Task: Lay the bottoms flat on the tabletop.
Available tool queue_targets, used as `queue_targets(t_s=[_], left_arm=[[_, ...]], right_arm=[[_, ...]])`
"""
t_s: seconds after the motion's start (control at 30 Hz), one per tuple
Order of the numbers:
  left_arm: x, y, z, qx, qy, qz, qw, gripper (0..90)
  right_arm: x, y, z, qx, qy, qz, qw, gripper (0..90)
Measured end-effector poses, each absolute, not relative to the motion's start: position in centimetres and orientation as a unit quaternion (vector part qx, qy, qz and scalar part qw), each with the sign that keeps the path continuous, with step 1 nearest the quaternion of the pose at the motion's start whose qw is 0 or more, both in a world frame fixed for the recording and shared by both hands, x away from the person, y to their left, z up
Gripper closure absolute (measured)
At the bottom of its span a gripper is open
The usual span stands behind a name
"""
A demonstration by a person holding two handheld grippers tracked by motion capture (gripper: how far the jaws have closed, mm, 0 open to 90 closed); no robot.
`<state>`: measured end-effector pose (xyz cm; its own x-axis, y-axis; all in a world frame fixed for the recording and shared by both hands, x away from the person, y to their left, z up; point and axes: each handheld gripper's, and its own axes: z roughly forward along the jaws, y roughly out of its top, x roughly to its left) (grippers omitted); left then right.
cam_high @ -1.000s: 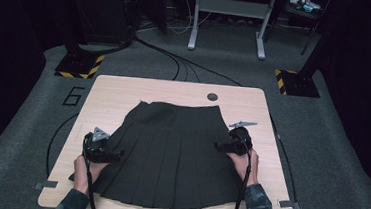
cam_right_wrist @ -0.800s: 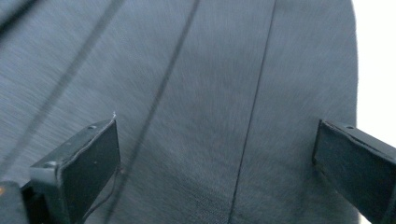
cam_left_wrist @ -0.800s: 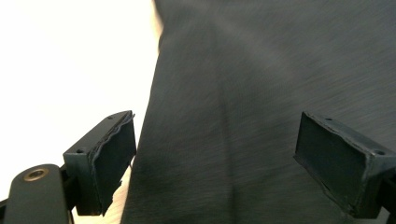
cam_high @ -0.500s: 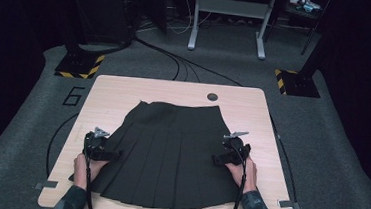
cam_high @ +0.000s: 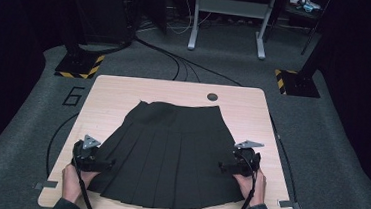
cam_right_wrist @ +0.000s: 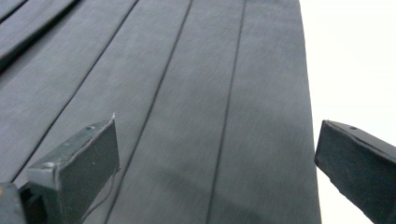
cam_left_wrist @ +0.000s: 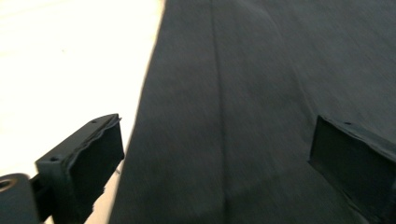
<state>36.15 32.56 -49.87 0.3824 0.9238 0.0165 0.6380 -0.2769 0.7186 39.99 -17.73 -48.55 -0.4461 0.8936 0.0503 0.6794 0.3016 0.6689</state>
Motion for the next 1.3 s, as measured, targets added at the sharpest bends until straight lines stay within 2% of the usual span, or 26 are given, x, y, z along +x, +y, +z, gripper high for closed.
queue_targets(t_s=[0.3, 0.47, 0.53, 0.97, 1.3], left_arm=[[33.5, 32.2, -51.5, 0.775, 0.511, 0.212, 0.307, 0.0], [33.2, 32.2, -52.6, 0.773, 0.517, 0.204, 0.305, 0.0], [33.1, 32.4, -52.7, 0.77, 0.52, 0.198, 0.312, 0.0], [33.4, 32.3, -52.8, 0.769, 0.519, 0.201, 0.313, 0.0], [35.1, 32.0, -52.7, 0.773, 0.516, 0.2, 0.309, 0.0]], right_arm=[[35.9, -17.9, -50.3, 0.509, 0.79, 0.301, 0.162, 0.0], [35.7, -18.1, -51.7, 0.515, 0.795, 0.281, 0.153, 0.0], [35.3, -18.1, -52.0, 0.51, 0.794, 0.286, 0.168, 0.0], [35.0, -18.3, -52.2, 0.509, 0.79, 0.293, 0.177, 0.2], [36.2, -18.5, -52.2, 0.516, 0.785, 0.292, 0.181, 0.2]])
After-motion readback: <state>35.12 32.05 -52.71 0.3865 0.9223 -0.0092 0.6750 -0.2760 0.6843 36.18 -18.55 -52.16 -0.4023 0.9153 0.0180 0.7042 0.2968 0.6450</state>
